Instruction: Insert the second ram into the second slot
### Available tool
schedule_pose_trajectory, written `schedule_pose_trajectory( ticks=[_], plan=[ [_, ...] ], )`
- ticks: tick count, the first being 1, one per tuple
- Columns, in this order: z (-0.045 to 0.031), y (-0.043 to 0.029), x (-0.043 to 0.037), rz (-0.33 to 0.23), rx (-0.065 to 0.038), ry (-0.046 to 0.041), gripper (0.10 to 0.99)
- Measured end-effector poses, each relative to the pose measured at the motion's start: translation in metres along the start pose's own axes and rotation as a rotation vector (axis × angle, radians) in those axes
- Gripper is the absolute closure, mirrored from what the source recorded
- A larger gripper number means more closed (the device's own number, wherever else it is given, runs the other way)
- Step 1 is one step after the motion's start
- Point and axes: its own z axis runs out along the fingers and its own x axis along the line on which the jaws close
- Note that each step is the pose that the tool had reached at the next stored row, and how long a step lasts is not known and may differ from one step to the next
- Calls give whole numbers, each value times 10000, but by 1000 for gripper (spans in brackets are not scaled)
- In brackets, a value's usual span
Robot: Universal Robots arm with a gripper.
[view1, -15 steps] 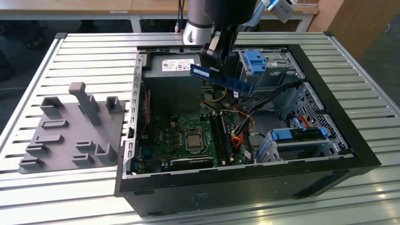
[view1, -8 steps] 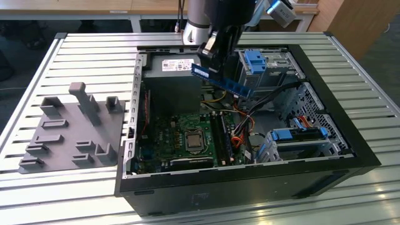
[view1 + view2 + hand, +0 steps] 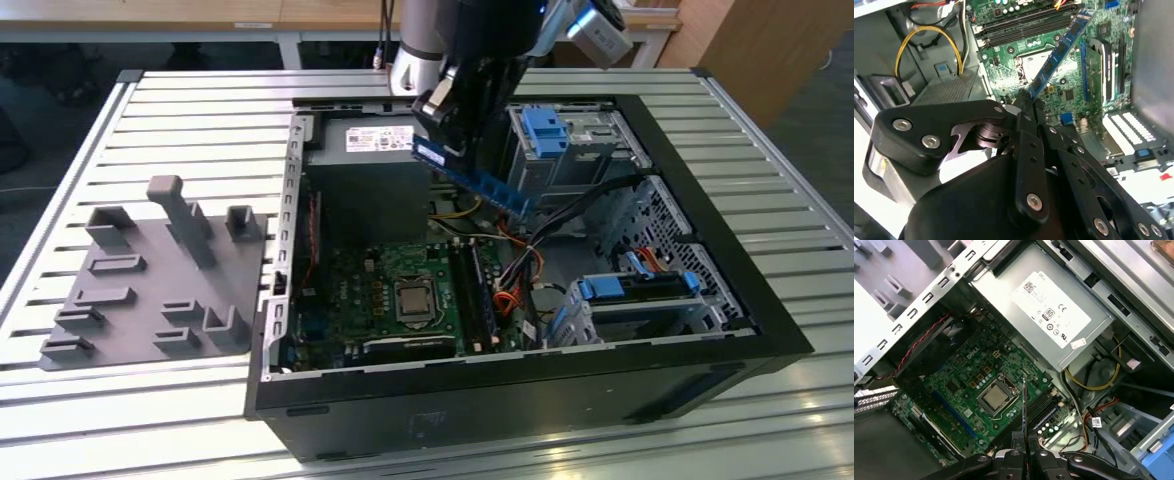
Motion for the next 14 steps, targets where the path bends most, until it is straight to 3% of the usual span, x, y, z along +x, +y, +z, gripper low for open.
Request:
schedule_pose_trajectory(
  ticks=[14],
  plan=[
    [40, -1, -2, 1946, 81, 141, 953]
  ],
)
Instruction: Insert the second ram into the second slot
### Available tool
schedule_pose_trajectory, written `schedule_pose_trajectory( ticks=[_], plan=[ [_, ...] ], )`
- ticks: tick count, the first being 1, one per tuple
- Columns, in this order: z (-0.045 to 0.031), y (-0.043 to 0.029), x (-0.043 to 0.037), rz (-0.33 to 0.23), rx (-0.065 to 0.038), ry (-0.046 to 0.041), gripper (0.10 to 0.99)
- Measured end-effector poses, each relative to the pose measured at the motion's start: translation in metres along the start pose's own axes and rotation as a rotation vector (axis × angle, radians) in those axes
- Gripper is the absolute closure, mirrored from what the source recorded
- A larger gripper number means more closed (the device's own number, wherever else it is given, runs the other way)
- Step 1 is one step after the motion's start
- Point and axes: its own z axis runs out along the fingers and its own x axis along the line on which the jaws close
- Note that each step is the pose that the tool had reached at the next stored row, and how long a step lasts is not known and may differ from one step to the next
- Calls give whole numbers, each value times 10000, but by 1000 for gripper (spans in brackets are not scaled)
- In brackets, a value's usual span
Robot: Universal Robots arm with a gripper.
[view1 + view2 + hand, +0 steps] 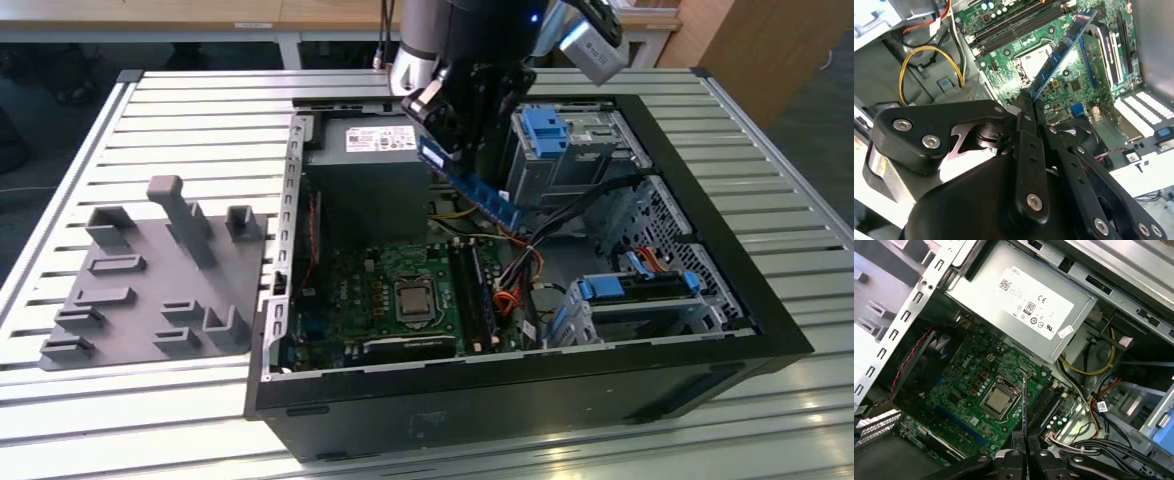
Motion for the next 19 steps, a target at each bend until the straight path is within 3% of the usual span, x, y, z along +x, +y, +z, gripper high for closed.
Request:
schedule_pose_trajectory(
  ticks=[19],
  plan=[
    [58, 0, -4, 2644, 107, 194, 953]
  ],
)
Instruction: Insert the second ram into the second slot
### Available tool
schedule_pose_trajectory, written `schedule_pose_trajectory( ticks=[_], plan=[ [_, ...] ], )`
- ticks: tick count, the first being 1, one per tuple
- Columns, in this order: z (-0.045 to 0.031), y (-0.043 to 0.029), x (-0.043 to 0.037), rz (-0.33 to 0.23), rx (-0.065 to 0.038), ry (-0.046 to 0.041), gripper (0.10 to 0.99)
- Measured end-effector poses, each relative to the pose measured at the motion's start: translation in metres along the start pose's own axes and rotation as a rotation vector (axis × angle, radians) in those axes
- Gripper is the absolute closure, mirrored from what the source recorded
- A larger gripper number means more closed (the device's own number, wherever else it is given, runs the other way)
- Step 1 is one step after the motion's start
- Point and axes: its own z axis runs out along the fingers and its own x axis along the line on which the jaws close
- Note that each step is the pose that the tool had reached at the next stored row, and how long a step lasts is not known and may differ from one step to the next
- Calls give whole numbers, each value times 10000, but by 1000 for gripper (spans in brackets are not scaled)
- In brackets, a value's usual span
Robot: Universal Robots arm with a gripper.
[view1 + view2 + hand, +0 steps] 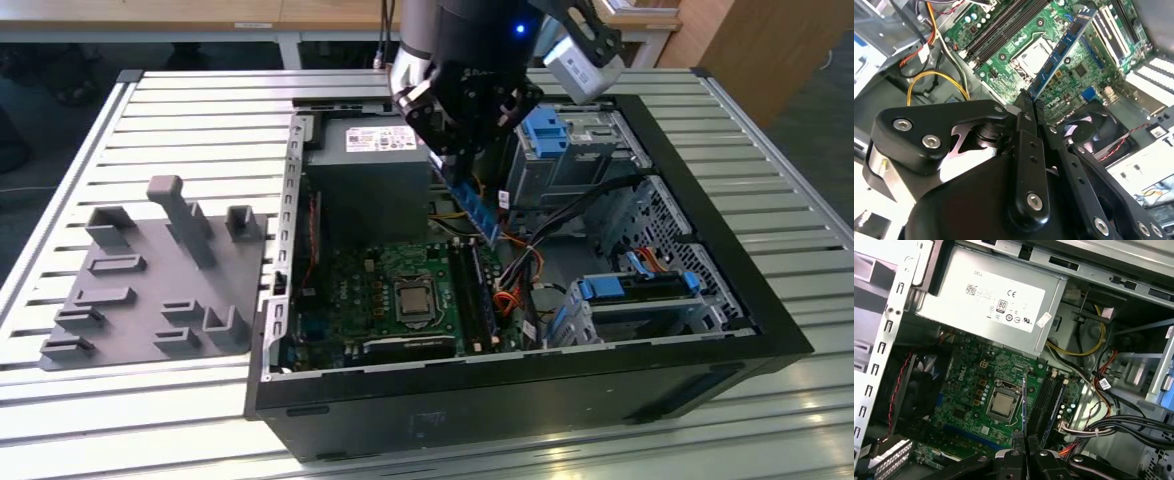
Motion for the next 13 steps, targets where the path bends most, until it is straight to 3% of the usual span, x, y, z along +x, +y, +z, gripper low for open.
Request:
schedule_pose_trajectory(
  ticks=[6, 13],
  plan=[
    [25, 1, -2, 871, 4, 54, 953],
    [58, 2, -5, 1863, -67, 95, 953]
  ],
)
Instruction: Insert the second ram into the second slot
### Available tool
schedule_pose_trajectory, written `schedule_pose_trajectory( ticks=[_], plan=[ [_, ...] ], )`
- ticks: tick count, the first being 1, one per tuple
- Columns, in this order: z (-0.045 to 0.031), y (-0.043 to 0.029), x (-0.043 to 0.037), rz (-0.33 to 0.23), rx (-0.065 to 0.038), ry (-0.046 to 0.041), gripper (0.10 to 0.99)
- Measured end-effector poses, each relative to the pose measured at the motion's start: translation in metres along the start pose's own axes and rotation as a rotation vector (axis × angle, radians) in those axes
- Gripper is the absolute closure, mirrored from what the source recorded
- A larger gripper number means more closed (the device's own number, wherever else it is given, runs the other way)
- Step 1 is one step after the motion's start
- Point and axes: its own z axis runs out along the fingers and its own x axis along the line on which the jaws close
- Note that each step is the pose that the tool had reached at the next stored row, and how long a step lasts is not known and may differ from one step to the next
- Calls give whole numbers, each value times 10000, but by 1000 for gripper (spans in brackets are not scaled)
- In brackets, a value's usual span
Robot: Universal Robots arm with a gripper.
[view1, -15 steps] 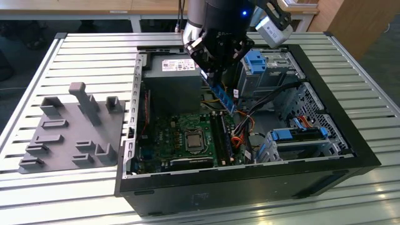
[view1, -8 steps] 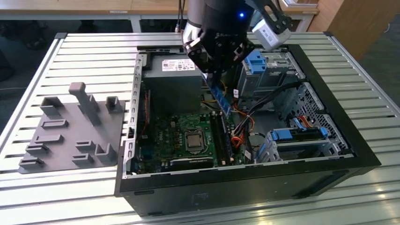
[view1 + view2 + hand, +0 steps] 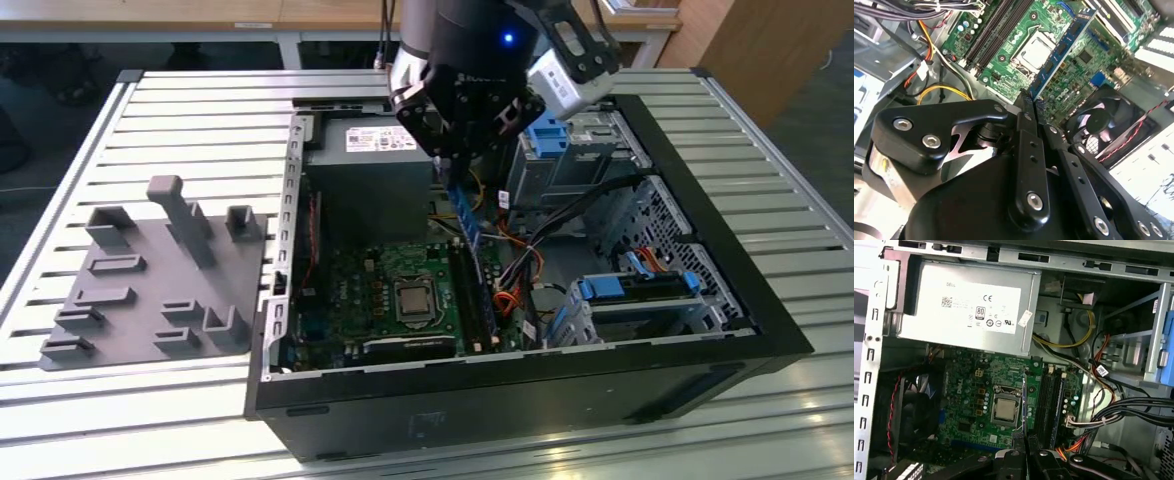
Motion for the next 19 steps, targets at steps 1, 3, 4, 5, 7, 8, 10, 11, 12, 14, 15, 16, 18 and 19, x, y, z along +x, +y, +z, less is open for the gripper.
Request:
schedule_pose_trajectory(
  ticks=[1, 3, 4, 5, 7, 8, 10, 11, 12, 14, 15, 16, 18, 19],
  plan=[
    [5, 0, 0, 105, -10, 4, 953],
    [18, 1, -2, 247, -21, 10, 953],
    [28, 1, -6, 285, -24, 12, 953],
    [39, 0, -13, 312, -25, 13, 953],
    [60, -2, -41, 341, -28, 14, 953],
    [70, -3, -60, 351, -29, 15, 953],
    [90, -5, -91, 379, -31, 15, 953],
    [91, -5, -92, 390, -31, 17, 953],
    [91, -6, -92, 393, -31, 17, 953],
    [91, -6, -92, 399, -32, 17, 953],
    [92, -6, -92, 400, -33, 17, 953],
    [98, -5, -92, 400, -36, 15, 953],
    [120, -5, -97, 517, -43, 20, 953],
    [137, -4, -99, 623, -51, 24, 953]
  ],
)
